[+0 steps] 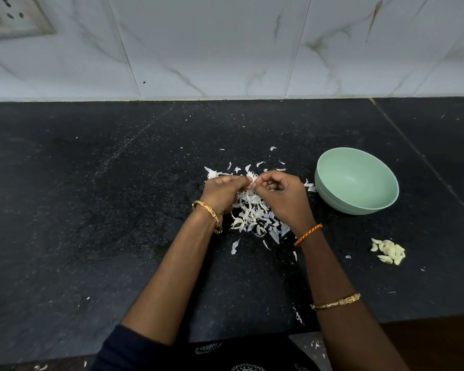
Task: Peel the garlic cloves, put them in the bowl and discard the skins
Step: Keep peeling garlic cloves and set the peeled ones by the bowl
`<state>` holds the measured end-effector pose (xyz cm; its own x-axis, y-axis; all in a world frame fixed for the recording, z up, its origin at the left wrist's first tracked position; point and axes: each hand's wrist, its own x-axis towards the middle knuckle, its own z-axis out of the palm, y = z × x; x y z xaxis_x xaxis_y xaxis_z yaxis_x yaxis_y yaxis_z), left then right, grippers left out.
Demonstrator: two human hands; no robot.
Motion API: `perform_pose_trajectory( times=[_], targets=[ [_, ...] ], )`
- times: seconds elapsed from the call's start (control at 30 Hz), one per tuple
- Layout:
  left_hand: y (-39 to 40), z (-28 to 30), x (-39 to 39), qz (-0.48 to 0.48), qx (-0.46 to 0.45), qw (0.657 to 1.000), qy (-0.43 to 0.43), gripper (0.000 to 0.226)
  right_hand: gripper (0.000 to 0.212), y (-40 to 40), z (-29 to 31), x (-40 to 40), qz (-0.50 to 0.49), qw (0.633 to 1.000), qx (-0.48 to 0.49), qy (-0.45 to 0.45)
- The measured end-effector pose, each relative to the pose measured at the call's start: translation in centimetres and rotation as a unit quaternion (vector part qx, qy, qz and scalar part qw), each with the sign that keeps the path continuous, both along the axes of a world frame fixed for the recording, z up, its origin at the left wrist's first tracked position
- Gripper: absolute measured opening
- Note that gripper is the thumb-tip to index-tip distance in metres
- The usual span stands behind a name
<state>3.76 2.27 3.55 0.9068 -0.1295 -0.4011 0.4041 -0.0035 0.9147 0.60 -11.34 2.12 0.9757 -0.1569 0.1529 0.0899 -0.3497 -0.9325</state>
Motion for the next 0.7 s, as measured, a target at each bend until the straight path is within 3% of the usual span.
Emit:
perform_pose_trajectory(
  times=[0.2, 0.43, 0.53, 0.6, 0.63, 0.7],
  targets=[
    [0.1, -0.1, 0.0, 0.009, 0.015, 1.000, 0.000, 0.009, 0.017, -0.5, 0.5, -0.1, -0.038, 0.998, 0.056, 0.014],
    [-0.3, 0.1, 0.0, 0.041, -0.003, 0.999, 0.004, 0.010, 0.006, 0.3, -0.2, 0.0, -0.010, 1.000, -0.005, 0.008],
    [-0.1, -0.4, 0.3, 0.014, -0.022, 0.999, 0.023, 0.023, 0.019, 0.5, -0.2, -0.3, -0.022, 0.999, -0.002, 0.041],
    [0.1, -0.6, 0.4, -0.015, -0.012, 0.999, 0.026, 0.031, 0.015, 0.1, -0.1, -0.3, -0.048, 0.998, 0.009, 0.038],
    [0.2, -0.7, 0.4, -0.031, -0.001, 0.999, 0.024, 0.033, 0.009, -0.1, 0.0, -0.2, -0.040, 0.998, 0.022, 0.041],
    [0.2, -0.7, 0.1, -0.070, 0.025, 0.997, 0.015, 0.037, 0.017, -0.4, 0.4, -0.3, 0.005, 0.997, 0.058, 0.059]
  ],
)
